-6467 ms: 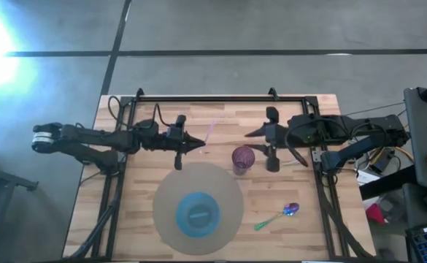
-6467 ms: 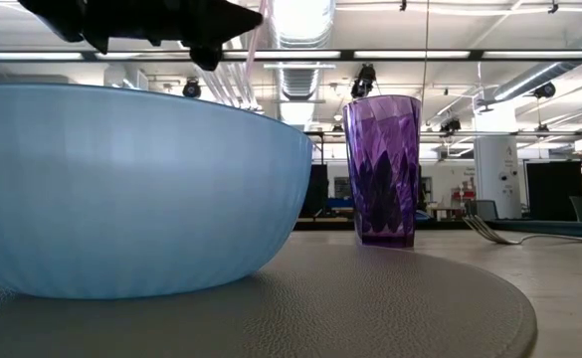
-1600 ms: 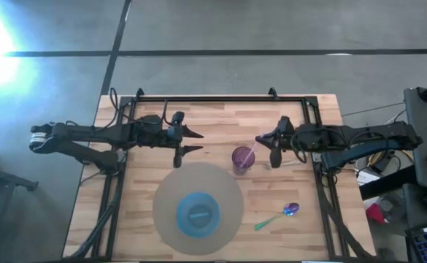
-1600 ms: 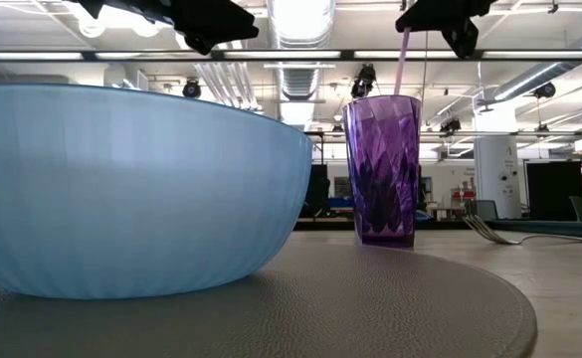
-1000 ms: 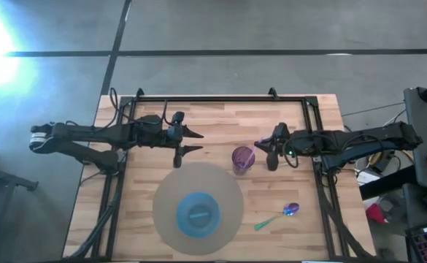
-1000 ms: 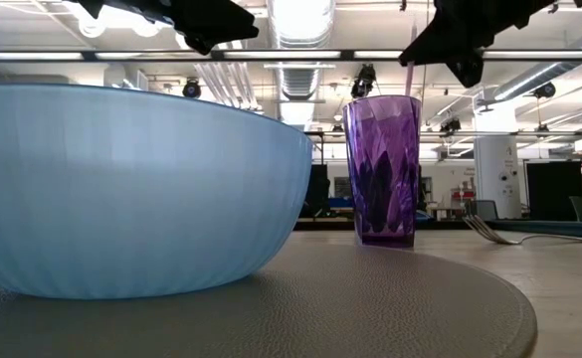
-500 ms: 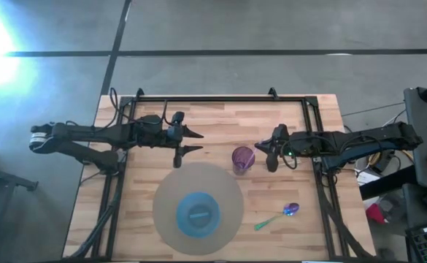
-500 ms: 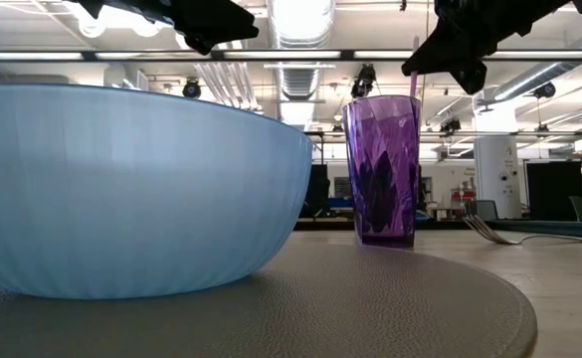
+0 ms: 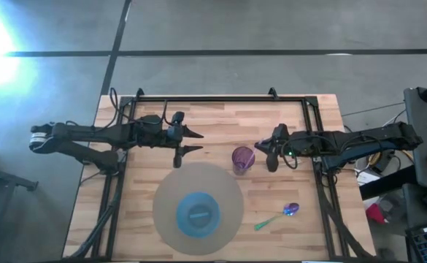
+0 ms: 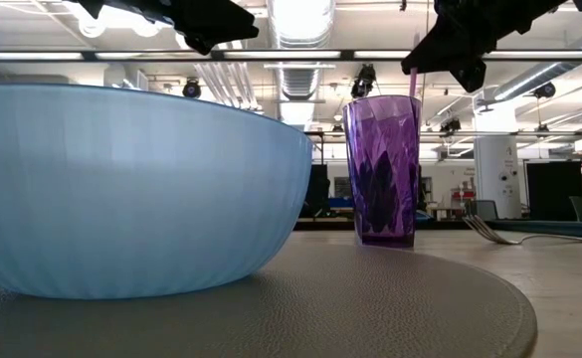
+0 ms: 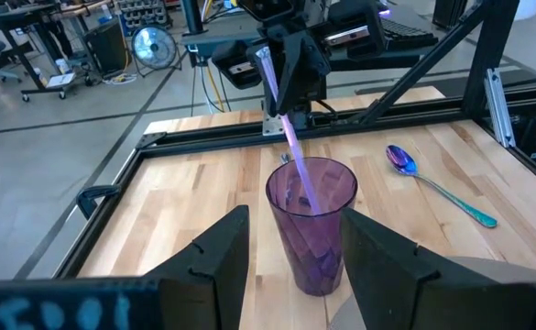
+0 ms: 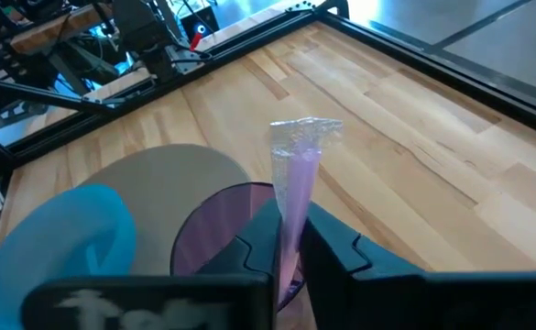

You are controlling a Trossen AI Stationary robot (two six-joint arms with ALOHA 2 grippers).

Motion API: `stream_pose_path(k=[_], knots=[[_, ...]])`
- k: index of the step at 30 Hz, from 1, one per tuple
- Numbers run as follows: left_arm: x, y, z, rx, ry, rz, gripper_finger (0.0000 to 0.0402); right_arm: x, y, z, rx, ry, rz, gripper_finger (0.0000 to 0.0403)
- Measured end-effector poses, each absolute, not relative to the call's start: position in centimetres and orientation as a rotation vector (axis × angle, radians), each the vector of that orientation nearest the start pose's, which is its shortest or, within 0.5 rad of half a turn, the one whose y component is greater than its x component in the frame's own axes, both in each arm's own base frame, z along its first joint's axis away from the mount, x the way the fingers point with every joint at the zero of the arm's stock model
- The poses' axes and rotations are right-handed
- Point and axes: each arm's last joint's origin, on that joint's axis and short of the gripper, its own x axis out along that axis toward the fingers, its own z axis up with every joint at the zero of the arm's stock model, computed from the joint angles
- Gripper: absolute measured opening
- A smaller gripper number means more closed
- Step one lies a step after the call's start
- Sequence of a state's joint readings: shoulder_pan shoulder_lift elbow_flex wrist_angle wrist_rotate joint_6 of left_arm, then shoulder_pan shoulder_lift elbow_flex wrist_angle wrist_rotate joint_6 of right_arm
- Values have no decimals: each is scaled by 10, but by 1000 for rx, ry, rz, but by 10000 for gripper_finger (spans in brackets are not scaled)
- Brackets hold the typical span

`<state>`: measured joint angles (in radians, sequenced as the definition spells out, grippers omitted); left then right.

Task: Pick & Place Utensil
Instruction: Put the pink straw into the purple cup, then put the blue spoon into the blue bowl

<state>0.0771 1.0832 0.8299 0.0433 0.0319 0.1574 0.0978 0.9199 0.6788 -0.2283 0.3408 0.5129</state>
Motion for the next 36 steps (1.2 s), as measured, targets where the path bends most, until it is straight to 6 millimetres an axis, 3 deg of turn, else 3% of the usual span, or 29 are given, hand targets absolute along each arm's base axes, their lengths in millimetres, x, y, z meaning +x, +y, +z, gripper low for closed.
stream_pose_path(k=[17, 36], knots=[[242, 18, 313, 145, 213, 28, 165, 186, 9, 277, 406, 367, -343, 151], [243, 18, 313, 145, 213, 28, 165, 164, 10, 282, 474, 428, -225, 169]])
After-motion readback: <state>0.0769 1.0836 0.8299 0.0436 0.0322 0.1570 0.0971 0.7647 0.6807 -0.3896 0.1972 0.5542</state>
